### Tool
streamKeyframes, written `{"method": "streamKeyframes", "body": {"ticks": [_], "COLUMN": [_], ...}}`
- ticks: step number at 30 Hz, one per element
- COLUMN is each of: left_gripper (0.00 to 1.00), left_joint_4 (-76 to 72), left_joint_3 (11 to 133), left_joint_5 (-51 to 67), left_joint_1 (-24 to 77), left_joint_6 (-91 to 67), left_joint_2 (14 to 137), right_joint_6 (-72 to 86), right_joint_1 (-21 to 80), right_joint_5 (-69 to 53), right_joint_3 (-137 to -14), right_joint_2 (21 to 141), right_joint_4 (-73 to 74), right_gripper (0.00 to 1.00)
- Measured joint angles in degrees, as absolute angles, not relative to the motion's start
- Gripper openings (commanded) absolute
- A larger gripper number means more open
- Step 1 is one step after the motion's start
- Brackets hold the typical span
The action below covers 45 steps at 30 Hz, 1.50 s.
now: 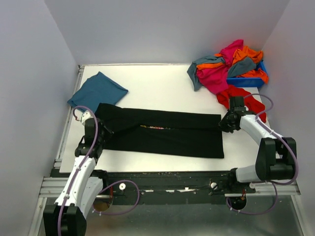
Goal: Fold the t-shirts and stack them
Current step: Fold the other side of the tshirt into a rectangle
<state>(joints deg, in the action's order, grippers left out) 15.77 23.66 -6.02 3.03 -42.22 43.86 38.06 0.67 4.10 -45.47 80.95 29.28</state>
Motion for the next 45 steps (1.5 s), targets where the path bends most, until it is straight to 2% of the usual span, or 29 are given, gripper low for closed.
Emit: {"method": "streamKeyframes", "body": {"ticks": [13,16,18,20,22,25,27,33,39,40,41,42,45], "left_gripper": [0.00,0.00,0.00,0.00,0.00,0.00,0.00,0.00,0.01,0.10,0.26,0.37,0.58], "left_joint_4": [16.75,16.91,17.08,17.67,18.57,19.29,20.36,22.70,25.91,26.24,26.41,26.50,27.09], "left_joint_3": [18.63,17.04,16.25,16.03,16.03,16.03,16.01,15.57,15.18,15.18,15.18,15.18,15.25], "left_joint_5": [-3.75,-2.83,-2.52,-2.50,-2.50,-2.68,-3.46,-5.85,-9.08,-9.43,-9.65,-9.87,-9.93], "left_joint_1": [3.03,3.03,3.03,3.03,3.03,3.03,3.03,3.03,3.03,3.03,3.03,3.03,3.03], "left_joint_6": [-46.39,-47.70,-48.38,-48.95,-49.65,-50.59,-51.64,-54.89,-58.17,-58.43,-58.70,-58.89,-58.48], "left_joint_2": [36.69,34.44,34.13,34.13,34.15,33.26,31.70,28.77,28.93,29.12,29.39,29.76,30.04], "right_joint_6": [37.12,37.12,37.43,37.50,37.54,37.52,37.85,41.67,46.33,46.63,46.92,46.96,46.41], "right_joint_1": [1.37,1.63,1.83,1.83,1.83,1.83,1.83,1.89,1.93,1.96,2.00,2.00,2.00], "right_joint_5": [4.86,5.04,5.61,5.96,5.96,4.99,4.16,4.49,6.15,6.28,6.50,6.83,8.08], "right_joint_3": [-47.83,-48.73,-48.75,-48.58,-47.53,-45.71,-45.60,-46.28,-47.66,-47.77,-48.05,-48.49,-49.52], "right_joint_2": [77.10,77.60,78.50,79.33,79.37,79.44,80.14,87.29,88.20,88.20,88.20,88.20,87.22], "right_joint_4": [28.32,28.29,28.45,28.49,27.81,26.61,26.35,26.65,28.27,28.49,28.93,29.63,30.35], "right_gripper": [0.30,0.39,0.38,0.36,0.25,0.15,0.01,0.01,0.01,0.01,0.01,0.01,0.03]}}
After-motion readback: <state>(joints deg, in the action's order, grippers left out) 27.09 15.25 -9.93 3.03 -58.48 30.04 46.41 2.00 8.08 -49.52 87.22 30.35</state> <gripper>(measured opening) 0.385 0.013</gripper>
